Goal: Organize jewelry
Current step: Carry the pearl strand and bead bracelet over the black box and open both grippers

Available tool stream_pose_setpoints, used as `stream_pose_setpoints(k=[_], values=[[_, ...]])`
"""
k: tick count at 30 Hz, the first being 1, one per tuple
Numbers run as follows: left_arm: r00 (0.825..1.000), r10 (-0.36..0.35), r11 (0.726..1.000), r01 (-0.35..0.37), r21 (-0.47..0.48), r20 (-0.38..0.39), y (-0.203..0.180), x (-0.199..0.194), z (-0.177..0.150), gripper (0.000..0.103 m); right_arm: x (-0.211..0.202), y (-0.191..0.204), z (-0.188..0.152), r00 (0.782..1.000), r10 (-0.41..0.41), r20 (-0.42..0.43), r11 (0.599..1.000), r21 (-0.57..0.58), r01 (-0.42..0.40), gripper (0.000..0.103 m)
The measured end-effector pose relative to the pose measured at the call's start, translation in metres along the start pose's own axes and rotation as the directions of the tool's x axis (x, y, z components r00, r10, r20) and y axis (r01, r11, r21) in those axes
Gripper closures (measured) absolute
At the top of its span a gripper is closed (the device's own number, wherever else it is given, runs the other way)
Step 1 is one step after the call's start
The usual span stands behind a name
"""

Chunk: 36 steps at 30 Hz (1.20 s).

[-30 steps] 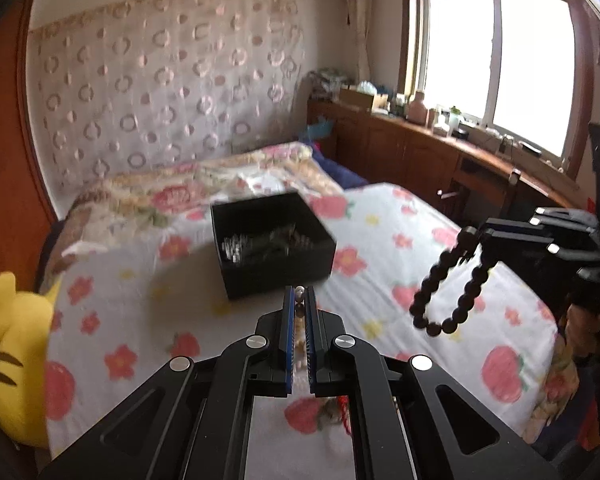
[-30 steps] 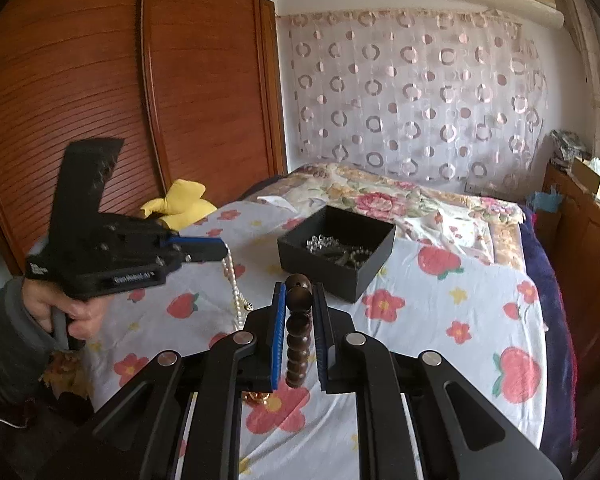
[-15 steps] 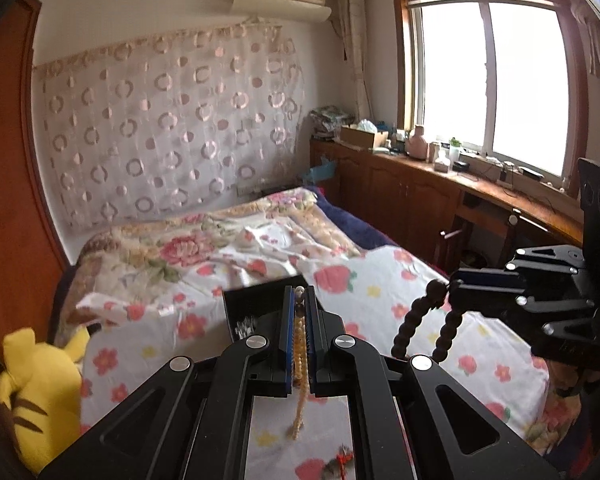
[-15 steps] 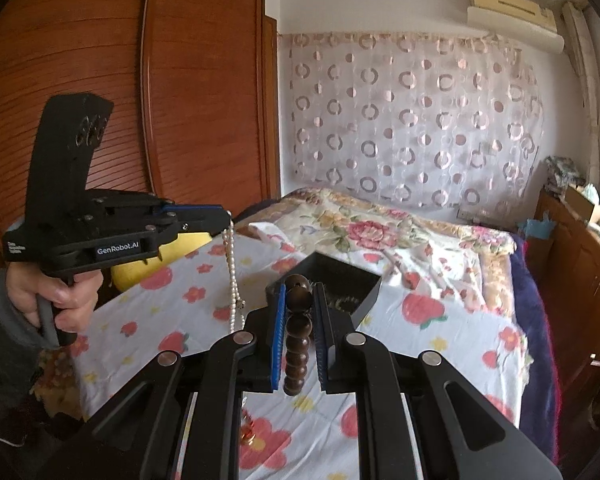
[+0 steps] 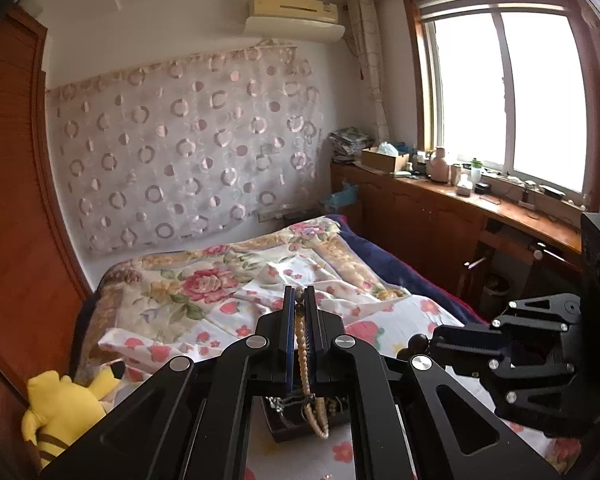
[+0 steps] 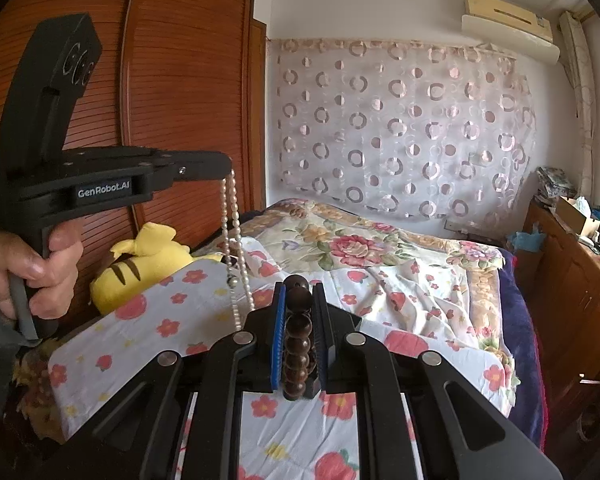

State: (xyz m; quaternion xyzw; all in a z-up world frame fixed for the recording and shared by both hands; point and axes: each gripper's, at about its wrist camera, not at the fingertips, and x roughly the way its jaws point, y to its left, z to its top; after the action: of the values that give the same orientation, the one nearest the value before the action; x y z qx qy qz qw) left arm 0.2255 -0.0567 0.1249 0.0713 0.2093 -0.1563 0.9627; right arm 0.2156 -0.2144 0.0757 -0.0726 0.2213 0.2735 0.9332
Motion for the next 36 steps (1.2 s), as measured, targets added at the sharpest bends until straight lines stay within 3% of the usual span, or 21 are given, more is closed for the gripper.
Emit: stream_pose_setpoints(k=[9, 21, 36], values=[[0.998, 0.027, 0.999, -0.028, -0.022, -0.059, 0.014, 0.043, -0.003, 0.099, 0.033, -0.008, 0.008, 0.999, -0.015, -0.034, 1.000, 0.005, 0.015, 0.088], [0.982, 0.019, 0.996, -0.035, -0.083, -0.187, 0.033, 0.093, -0.069, 0.099, 0.081, -0.019, -0.007, 0.994, -0.018, -0.108, 0.999, 0.044, 0.023, 0.088], [0.969, -0.008, 0.995, -0.017, -0.099, -0.247, 0.030, 0.110, -0.118, 0.099, 0.119, -0.023, -0.009, 0.989, -0.030, -0.148, 0.998, 0.058, 0.039, 0.088]])
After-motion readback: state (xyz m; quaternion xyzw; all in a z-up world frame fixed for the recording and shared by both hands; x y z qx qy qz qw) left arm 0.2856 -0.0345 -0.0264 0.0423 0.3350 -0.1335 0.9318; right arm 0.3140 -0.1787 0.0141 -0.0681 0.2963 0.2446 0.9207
